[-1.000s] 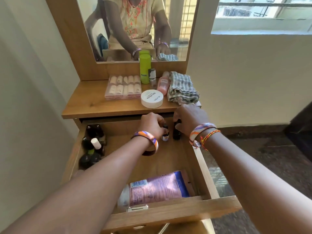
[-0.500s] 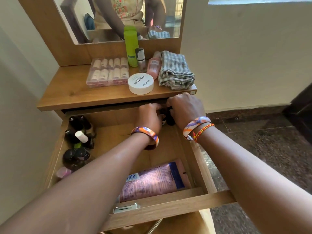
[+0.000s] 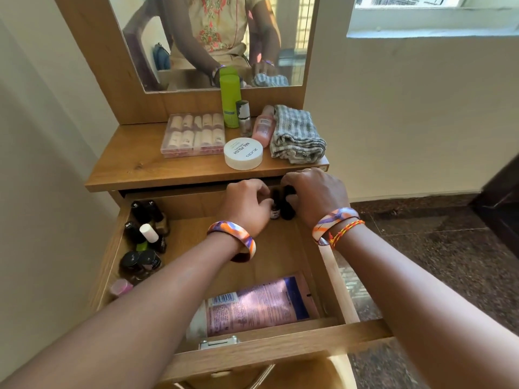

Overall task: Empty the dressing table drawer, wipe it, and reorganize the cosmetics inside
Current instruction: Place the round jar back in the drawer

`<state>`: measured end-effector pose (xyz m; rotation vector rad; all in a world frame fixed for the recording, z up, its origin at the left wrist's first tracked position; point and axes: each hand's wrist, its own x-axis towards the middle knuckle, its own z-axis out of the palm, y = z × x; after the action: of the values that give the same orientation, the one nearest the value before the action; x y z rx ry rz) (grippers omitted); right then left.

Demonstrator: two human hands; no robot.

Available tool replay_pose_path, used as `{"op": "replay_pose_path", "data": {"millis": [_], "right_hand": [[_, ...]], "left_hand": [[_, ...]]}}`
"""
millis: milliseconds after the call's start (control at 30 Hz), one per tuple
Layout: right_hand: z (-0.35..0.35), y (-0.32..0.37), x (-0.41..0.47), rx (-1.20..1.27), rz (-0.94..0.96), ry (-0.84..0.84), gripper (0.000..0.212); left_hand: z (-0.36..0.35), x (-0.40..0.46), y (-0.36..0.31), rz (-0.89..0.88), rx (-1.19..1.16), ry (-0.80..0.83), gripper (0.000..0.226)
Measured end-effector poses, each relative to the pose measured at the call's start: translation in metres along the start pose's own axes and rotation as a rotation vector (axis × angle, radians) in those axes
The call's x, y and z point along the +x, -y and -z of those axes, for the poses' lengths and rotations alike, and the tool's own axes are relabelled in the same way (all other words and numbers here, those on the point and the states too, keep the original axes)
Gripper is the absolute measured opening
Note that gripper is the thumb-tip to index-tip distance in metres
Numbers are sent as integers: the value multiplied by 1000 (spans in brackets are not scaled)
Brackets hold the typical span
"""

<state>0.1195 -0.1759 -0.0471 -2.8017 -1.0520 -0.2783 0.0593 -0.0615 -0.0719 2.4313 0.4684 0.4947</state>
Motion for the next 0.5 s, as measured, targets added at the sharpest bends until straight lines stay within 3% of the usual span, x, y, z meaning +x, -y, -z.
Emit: {"op": "replay_pose_path", "data": {"millis": [100,167,300,500], "right_hand": [[10,8,-2,205,-46,-162,28],[15,17,4,456,-147,-231,30],[12,32,25,726,-314,-122,32],[4,47,43,1070,-557,-104,25]], "left_hand": [[23,-3,-2,-221,-28,-224,15],[34,5,0,-198,-8,-312,22],[46,22,7,-8,104,-251,34],[47,23,7,34,54,-205,32]]}}
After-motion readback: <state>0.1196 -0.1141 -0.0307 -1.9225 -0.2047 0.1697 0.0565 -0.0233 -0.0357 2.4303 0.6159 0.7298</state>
